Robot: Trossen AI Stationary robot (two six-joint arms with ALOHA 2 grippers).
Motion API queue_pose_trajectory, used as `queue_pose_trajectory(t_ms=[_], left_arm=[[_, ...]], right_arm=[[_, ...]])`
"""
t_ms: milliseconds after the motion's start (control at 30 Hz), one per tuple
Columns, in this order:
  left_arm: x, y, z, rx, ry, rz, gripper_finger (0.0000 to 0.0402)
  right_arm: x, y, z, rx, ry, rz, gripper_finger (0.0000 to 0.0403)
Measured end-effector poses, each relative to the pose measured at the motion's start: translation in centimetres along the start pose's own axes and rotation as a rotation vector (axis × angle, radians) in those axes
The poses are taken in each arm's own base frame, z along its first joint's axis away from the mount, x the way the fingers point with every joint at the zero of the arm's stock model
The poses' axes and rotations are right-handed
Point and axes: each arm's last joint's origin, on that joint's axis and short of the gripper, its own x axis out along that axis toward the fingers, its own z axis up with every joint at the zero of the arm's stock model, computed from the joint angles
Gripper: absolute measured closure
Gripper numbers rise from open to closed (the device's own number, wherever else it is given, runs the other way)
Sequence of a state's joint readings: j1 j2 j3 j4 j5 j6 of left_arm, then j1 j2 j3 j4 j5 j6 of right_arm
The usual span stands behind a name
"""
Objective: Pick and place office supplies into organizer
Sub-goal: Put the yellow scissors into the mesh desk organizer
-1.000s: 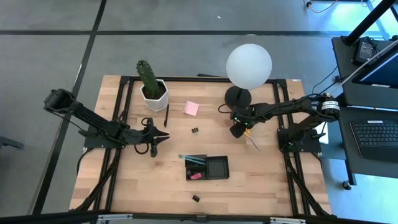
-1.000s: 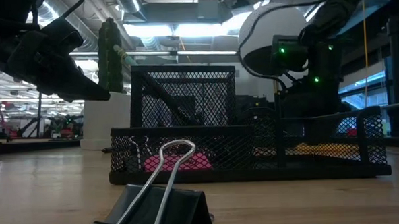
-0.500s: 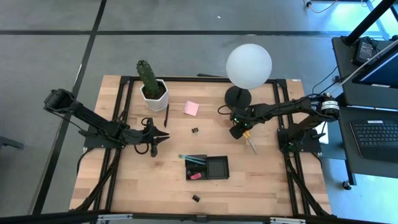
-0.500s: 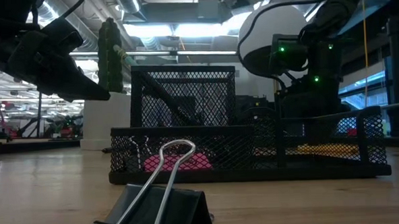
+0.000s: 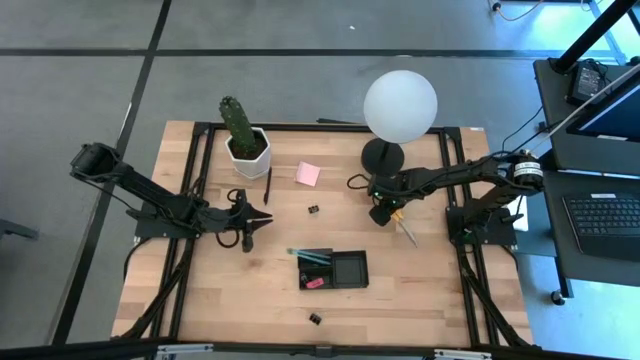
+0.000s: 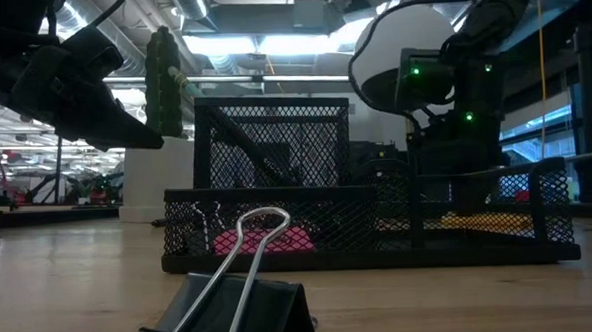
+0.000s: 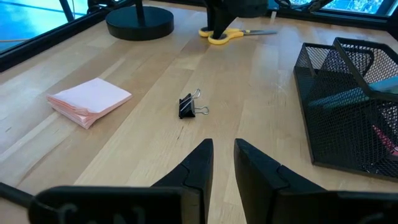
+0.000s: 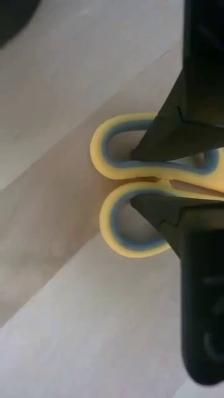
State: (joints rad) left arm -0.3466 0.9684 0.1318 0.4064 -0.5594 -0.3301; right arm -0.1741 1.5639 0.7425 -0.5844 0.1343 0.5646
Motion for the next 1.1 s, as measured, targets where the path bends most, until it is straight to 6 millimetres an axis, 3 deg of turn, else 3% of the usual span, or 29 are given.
queue_pose_trajectory(t_ms=[233, 433, 600, 800, 933, 1100], left_arm=[[0.0, 0.0, 0.0, 0.000, -0.001, 0.000, 0.0343], [0.0, 0.0, 0.0, 0.000, -0.001, 0.000, 0.0343], [0.0, 0.0, 0.0, 0.000, -0.001, 0.000, 0.0343], [0.0, 0.0, 0.0, 0.000, -0.001, 0.000, 0.0343], [0.0, 0.0, 0.0, 0.001, -0.001, 0.000, 0.0343], [0.0, 0.0, 0.0, 0.002, -0.001, 0.000, 0.0343]], right_arm=[[-3.4, 2.5, 1.2, -0.077, -0.126, 0.115, 0.0318], [-7.7, 5.3, 2.8, -0.188, -0.279, 0.227, 0.0317], [-12.4, 8.2, 4.3, -0.320, -0.515, 0.334, 0.0317], [-17.2, 11.8, 4.7, -0.493, -0.850, 0.502, 0.0317], [-18.6, 13.5, 3.9, -0.567, -1.042, 0.585, 0.0317], [-18.3, 15.3, 2.6, -0.635, -1.167, 0.641, 0.0317]])
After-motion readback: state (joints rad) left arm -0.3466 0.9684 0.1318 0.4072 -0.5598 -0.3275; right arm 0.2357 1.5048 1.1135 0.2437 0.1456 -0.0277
